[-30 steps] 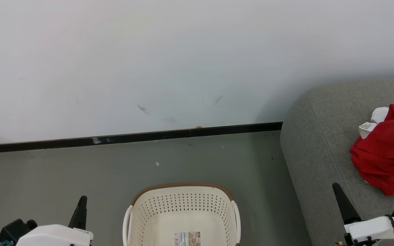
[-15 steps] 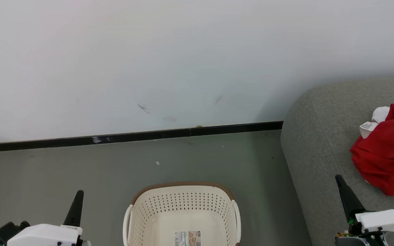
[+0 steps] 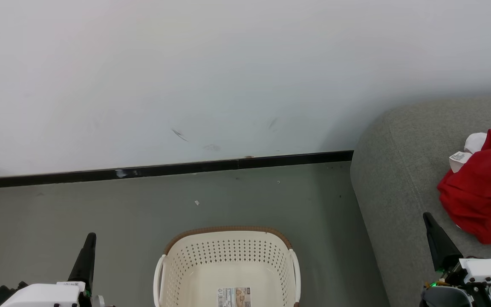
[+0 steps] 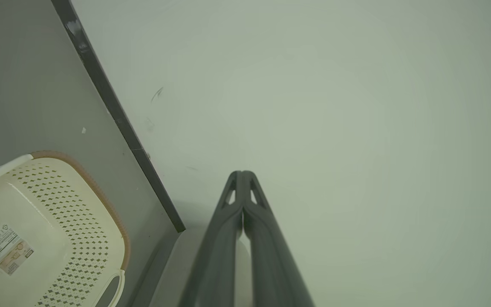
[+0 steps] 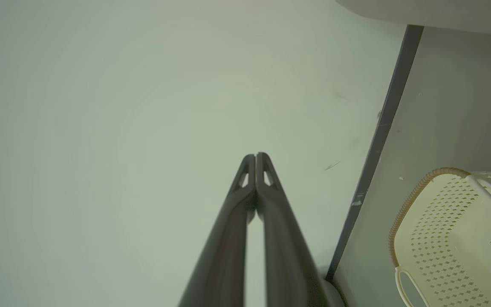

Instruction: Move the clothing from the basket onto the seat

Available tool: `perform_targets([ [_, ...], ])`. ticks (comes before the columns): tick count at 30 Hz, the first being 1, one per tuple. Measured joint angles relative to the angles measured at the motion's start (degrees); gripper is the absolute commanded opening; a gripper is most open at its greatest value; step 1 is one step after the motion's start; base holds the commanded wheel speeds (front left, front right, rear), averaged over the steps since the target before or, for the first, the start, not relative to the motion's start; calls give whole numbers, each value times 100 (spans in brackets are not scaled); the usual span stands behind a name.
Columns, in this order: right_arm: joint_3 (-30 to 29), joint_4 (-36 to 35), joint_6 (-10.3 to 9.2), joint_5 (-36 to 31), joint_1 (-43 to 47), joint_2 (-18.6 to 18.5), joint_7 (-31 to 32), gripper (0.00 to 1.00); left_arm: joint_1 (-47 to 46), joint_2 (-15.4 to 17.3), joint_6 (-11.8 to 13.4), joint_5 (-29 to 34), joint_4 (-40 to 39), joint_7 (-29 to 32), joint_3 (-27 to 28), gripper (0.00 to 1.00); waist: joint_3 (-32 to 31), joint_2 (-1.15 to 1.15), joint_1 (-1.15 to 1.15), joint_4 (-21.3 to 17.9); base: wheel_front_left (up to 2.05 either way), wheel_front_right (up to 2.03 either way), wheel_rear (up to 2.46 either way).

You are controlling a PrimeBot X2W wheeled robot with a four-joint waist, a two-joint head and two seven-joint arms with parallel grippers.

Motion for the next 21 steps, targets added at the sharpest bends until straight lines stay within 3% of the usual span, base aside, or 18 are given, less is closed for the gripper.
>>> perform_targets([
  [4, -2, 24, 0, 301, -27, -8, 51, 0, -4, -56, -99, -166, 16, 51, 78, 0, 3, 0, 0, 2, 0, 0, 0],
  [21, -3, 36, 0, 302, -81, -16, 64, 0, -82, -56, -116, -178, 75, 51, 91, 0, 2, 0, -1, 2, 0, 0, 0],
])
